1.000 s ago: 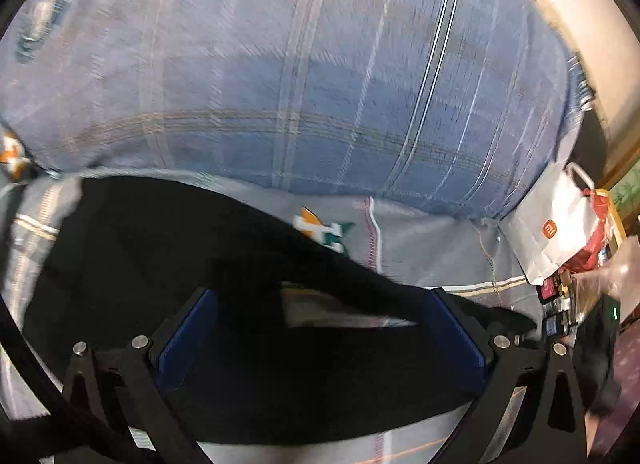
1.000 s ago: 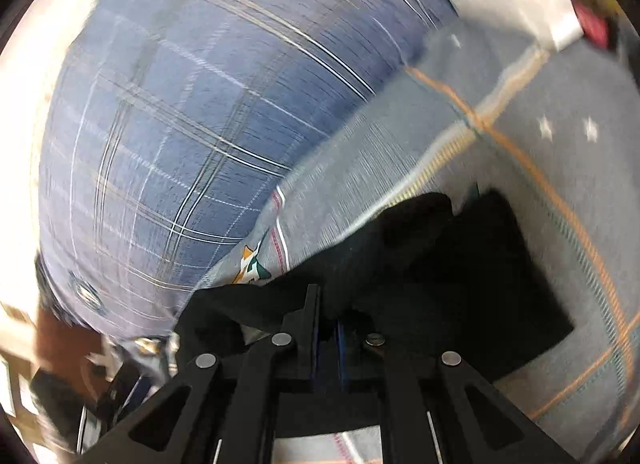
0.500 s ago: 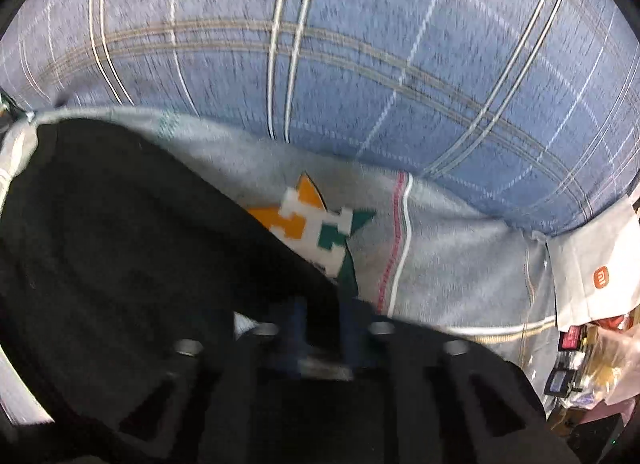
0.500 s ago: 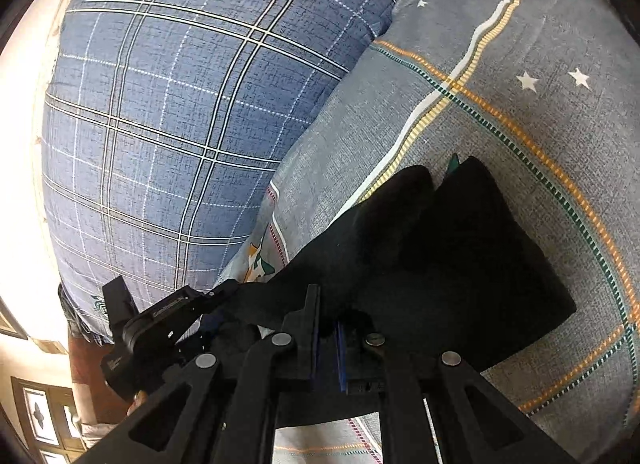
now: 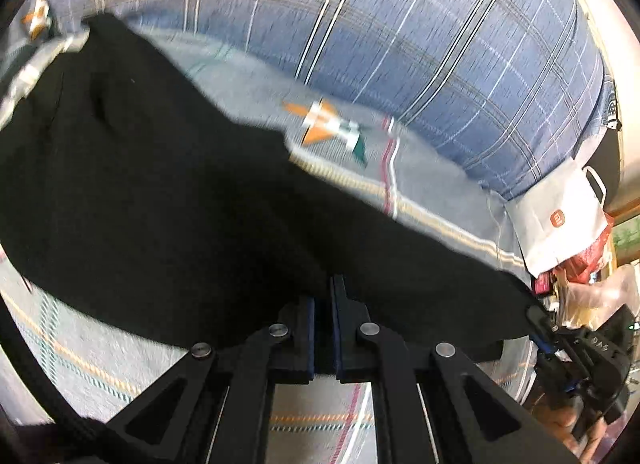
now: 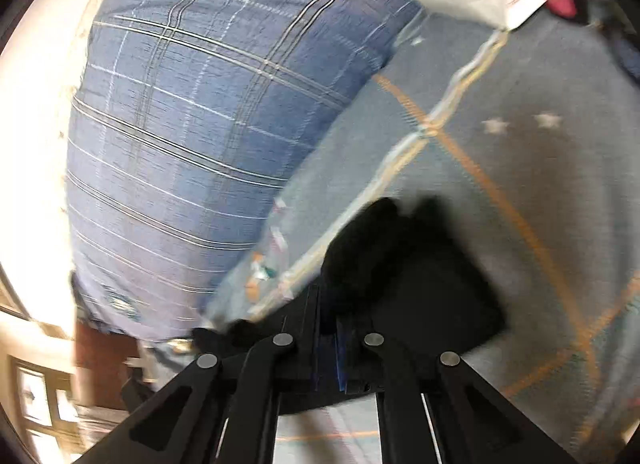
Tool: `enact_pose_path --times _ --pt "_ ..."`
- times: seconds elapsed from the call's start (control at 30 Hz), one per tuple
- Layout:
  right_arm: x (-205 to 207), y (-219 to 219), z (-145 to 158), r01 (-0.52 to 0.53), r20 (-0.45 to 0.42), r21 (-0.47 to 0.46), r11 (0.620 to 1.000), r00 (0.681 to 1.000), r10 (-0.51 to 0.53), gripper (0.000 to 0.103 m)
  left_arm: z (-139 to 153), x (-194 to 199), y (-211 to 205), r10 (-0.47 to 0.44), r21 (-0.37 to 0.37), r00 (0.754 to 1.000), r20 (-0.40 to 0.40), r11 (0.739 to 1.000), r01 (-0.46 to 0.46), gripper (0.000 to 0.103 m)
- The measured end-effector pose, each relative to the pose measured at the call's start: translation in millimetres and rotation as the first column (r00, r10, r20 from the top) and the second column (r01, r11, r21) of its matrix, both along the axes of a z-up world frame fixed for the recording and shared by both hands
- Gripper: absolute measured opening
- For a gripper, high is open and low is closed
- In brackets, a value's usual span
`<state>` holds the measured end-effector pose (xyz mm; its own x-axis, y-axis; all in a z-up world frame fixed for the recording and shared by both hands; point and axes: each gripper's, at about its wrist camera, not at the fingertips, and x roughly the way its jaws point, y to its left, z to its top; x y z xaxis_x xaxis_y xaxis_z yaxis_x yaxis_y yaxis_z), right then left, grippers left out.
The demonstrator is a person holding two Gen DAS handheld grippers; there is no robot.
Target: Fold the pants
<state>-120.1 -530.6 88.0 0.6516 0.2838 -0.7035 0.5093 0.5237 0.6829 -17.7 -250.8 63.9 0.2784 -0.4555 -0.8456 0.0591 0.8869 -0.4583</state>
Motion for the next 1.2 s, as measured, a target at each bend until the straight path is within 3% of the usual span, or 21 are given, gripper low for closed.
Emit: enact_pose_path --times 0.03,0.17,0.27,0.37,0.5,0.6,0.73,0.83,0.93,1.03,1.1,1.2 --pt "-6 2 -4 -0.003 -0.028 -0.025 1.0 1.0 0.002 0.006 -3 -1 1 0.004 -0.01 1.0 -0.011 1.0 -0.004 0.006" --pt "-16 -5 -28 0.025 -0.098 0.034 0.999 0.995 -0.022 0.006 7 -3 0 -0.007 -0.026 1.0 0.013 1.0 0.007 0.006" --pt "-25 -4 -11 0.015 -0.029 -0.011 1.0 0.999 -0.015 0.006 17 -5 2 -0.017 -0.025 0.998 0.064 1.0 0.019 0.006" --pt "-30 4 -2 -0.004 -0.033 -0.079 0.997 0.999 0.001 0.006 3 -5 -4 -0.058 0.035 0.997 0.047 0.998 0.056 0.006" --pt "-29 0 -24 0.0 -0.14 -0.045 0.999 0.99 -0.006 0.006 -23 -9 -18 -0.127 0.126 0.992 0.022 0.984 0.123 0.006" --pt "-34 -7 -32 0.024 -0.15 0.0 1.0 0.988 -0.024 0.006 -12 -18 -12 -0.109 0.08 0.992 0.068 0.991 0.104 0.006" --pt "-40 -10 -8 0.051 -0.098 -0.096 0.994 0.993 -0.06 0.006 8 -21 -13 -0.097 0.039 0.988 0.117 0.995 0.093 0.006" --pt "-45 -15 -6 0.082 -0.085 -0.083 0.993 0.992 -0.089 0.005 15 -21 -22 -0.126 0.051 0.981 0.149 0.991 0.12 0.006" --pt "-50 -21 -1 0.112 -0.072 -0.099 0.989 0.99 -0.12 0.005 4 -21 -33 -0.16 0.054 0.98 0.115 0.987 0.154 0.006" --pt "-43 -20 -13 0.12 -0.158 -0.12 0.985 0.978 -0.139 0.005 -21 -19 -42 -0.196 0.104 0.98 0.04 0.976 0.191 0.006" --pt "-40 -20 -24 0.106 -0.223 -0.109 0.988 0.966 -0.128 0.005 -26 -18 -36 -0.189 0.071 0.981 0.038 0.98 0.186 0.006" --pt "-39 -20 -22 0.089 -0.227 -0.133 0.987 0.967 -0.118 0.006 -22 -25 -25 -0.177 0.03 0.984 0.038 0.984 0.176 0.007"
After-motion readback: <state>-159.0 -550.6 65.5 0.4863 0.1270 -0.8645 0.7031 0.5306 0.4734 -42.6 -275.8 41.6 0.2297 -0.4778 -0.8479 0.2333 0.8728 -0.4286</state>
